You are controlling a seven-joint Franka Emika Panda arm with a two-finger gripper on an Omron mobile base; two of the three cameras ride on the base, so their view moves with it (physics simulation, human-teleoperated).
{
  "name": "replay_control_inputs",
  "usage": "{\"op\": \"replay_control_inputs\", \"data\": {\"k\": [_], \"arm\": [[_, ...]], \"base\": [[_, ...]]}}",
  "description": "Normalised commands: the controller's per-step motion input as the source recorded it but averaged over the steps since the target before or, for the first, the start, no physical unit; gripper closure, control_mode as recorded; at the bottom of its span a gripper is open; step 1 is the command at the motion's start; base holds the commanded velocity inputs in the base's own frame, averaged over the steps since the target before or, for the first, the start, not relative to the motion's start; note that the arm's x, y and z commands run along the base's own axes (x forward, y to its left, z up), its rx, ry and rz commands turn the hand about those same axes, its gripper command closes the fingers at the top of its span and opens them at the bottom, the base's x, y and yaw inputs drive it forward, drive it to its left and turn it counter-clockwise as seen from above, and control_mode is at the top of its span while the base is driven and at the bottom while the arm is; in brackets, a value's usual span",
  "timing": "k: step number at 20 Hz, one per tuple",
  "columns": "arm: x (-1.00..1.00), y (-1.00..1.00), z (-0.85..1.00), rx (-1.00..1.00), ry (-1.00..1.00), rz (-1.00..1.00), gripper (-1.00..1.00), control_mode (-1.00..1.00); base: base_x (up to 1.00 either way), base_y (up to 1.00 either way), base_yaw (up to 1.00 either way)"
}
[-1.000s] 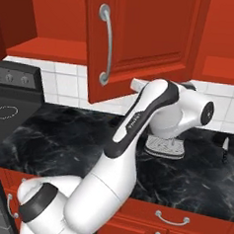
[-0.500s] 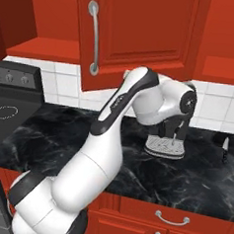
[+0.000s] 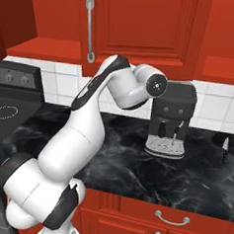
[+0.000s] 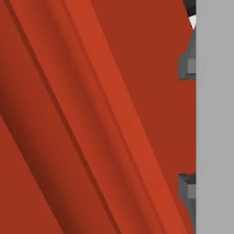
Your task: Close all open cabinet doors.
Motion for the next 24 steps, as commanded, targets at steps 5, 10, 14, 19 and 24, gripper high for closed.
{"op": "replay_control_inputs", "data": {"k": [5, 10, 14, 19, 24], "arm": [[0.70, 0.28, -0.13, 0.01, 0.05, -0.23, -1.00, -1.00], [0.49, 0.00, 0.00, 0.03, 0.14, -0.06, -1.00, -1.00], [0.46, 0.00, 0.00, 0.07, 0.19, -0.05, -1.00, -1.00], [0.12, 0.00, -0.05, 0.04, 0.12, -0.05, -1.00, -1.00], [-0.06, 0.00, -0.18, 0.03, 0.02, -0.06, -1.00, -1.00]], "base": [[0.00, 0.00, 0.00], [0.00, 0.00, 0.00], [0.00, 0.00, 0.00], [0.00, 0.00, 0.00], [0.00, 0.00, 0.00]]}}
